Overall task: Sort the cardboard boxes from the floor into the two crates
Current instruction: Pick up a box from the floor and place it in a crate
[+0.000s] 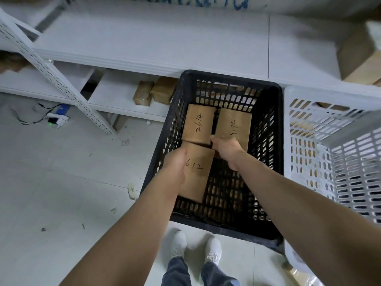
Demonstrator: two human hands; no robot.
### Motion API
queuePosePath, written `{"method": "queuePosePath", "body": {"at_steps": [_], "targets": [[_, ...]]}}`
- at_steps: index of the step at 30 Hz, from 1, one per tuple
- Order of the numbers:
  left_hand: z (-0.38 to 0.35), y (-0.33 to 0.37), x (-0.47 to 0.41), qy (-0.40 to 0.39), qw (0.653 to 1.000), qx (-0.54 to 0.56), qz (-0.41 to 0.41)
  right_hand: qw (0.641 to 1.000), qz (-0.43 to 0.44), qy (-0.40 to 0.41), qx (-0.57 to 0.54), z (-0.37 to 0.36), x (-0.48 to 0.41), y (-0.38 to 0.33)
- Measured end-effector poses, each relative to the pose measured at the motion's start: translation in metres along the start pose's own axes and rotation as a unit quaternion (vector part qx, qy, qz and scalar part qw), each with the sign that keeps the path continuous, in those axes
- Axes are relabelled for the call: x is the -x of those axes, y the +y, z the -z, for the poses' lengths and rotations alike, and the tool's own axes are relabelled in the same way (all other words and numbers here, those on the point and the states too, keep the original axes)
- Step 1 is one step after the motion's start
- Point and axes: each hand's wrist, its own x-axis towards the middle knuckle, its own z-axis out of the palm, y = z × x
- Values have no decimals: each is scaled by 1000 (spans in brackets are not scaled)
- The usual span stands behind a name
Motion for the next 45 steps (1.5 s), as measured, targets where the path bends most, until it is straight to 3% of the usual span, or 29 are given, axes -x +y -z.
{"method": "queuePosePath", "body": {"at_steps": [4,7,11,15,23,30,33,37,45], "targets": [[-14,28,28,-15,993,23,-115,994,59,26,-87,22,23,-23],[-26,47,51,-70,977,30,-201,983,117,24,-137,37,38,-40],[-40,71,75,-121,956,42,-264,973,166,40,-157,57,54,-59],[-51,83,82,-153,947,30,-281,968,176,43,-176,72,54,-64],[-61,89,14,-109,966,-32,-233,972,109,111,-175,82,17,-45],[-101,96,-10,-163,952,-97,-242,962,91,119,-229,84,-3,-32],[-136,102,12,-221,919,-123,-304,939,130,162,-273,101,12,-32],[-181,87,68,-342,841,-154,-389,891,188,222,-348,141,60,-15],[-238,-39,220,-576,691,-211,-383,760,216,440,-426,209,226,99]]}}
